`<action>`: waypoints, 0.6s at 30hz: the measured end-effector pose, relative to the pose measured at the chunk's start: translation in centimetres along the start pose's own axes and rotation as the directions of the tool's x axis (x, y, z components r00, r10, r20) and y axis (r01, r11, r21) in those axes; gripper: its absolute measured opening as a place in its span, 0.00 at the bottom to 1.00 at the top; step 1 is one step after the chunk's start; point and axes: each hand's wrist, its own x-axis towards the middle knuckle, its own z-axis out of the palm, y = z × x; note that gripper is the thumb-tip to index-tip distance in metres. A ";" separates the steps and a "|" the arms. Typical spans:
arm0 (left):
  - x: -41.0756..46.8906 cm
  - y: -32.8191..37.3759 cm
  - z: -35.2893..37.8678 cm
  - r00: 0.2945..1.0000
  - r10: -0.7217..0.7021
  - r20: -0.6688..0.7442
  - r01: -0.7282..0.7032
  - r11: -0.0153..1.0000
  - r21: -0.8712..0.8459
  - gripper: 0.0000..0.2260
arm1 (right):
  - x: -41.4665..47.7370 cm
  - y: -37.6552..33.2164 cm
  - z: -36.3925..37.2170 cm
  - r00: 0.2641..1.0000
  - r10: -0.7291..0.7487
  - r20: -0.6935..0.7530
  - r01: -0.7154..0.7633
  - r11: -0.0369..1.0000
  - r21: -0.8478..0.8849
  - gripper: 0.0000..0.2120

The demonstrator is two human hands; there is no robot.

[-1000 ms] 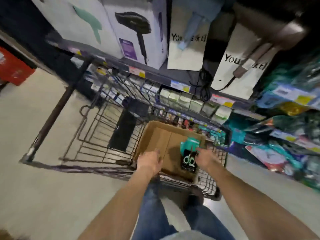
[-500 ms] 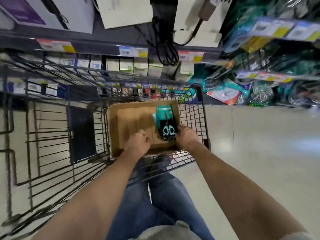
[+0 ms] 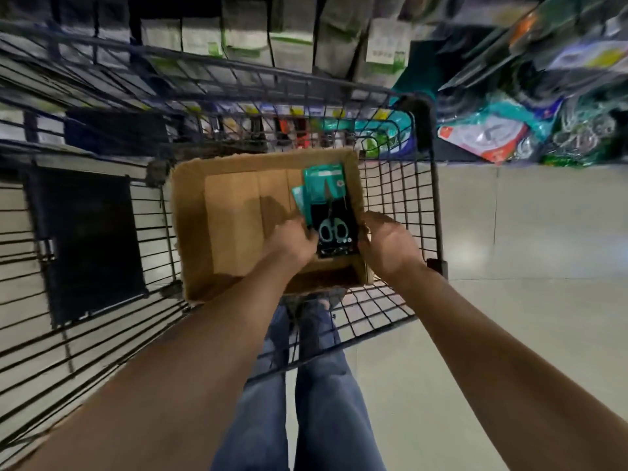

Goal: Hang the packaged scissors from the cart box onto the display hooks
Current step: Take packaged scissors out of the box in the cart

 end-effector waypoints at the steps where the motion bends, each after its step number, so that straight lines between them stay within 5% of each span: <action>1: 0.9 0.5 0.6 0.999 -0.031 0.011 0.032 0.996 -0.078 0.20 | 0.0 0.2 0.0 0.999 -0.031 -0.019 0.032 0.998 0.049 0.10; 6: 4.3 1.5 2.8 0.992 -0.126 -0.034 0.109 0.945 -0.308 0.21 | -0.1 0.9 0.0 0.984 -0.161 -0.075 0.169 0.979 0.116 0.15; 18: 6.1 0.0 3.1 0.977 -0.161 0.143 0.215 0.719 -0.661 0.20 | 0.0 0.6 0.3 0.993 -0.102 -0.066 0.112 0.975 0.190 0.16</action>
